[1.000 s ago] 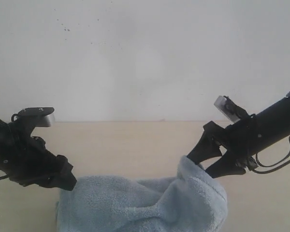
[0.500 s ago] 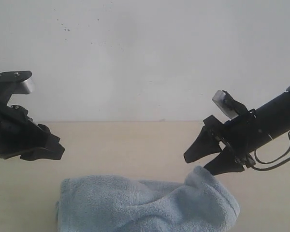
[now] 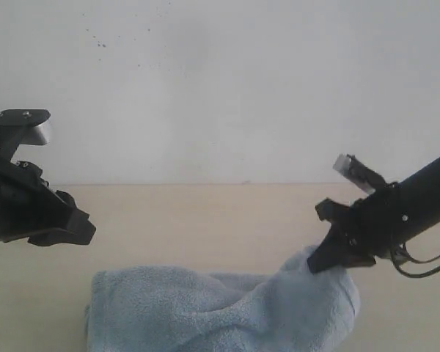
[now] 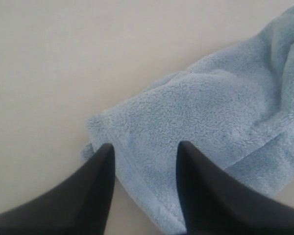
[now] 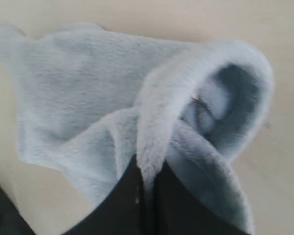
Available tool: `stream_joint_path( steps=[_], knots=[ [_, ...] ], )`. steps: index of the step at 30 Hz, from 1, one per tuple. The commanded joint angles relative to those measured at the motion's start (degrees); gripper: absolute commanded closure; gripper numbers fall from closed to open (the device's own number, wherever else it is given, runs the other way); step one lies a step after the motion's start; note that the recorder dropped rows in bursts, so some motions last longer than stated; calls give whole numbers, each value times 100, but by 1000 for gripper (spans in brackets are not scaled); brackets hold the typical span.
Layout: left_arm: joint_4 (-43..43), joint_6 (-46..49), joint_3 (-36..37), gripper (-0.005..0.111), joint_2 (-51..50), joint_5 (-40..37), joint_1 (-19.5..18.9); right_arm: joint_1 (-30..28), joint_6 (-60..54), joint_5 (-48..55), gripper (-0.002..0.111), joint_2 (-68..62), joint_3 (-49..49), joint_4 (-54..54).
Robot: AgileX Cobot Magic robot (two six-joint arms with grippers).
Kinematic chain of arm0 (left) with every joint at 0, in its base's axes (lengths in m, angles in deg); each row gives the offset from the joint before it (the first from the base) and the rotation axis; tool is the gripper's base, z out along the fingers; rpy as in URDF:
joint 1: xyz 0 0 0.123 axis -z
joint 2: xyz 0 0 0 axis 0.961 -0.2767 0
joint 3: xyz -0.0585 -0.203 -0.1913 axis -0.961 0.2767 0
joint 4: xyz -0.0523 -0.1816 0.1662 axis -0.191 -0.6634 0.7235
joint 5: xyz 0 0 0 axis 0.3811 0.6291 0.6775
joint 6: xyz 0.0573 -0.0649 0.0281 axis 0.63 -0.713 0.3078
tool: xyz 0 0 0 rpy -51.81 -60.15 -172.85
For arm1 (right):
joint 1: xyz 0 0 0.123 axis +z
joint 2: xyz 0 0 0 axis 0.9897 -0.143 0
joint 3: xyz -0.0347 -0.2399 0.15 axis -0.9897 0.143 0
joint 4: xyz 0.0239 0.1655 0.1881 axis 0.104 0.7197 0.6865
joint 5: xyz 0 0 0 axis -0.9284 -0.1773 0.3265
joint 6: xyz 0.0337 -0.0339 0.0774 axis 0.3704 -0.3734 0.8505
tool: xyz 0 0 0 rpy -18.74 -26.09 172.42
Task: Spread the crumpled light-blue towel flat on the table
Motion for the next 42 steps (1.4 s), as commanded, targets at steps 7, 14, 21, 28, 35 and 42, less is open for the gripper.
stream_joint_path(
  steps=[7,14,21,28,35,42],
  knots=[
    [646,-262,23,68,42,213,-17,1921,-142,-47,109,1794,304,-1599],
    [3595,-2875,385,86,738,85,-406,4074,271,-836,109,1282,1079,-3088],
    [4511,-4033,1126,103,1737,89,-619,5089,437,-1011,109,918,1114,-3111],
    [4570,-4033,1539,103,2224,348,-619,5423,395,-493,98,916,1114,-3154],
    [4939,-4083,1820,103,2254,523,-619,5423,634,-748,56,916,1114,-3386],
    [4940,-4083,1930,103,2254,655,-619,5423,2105,-908,52,1067,1114,-4768]
  ],
)
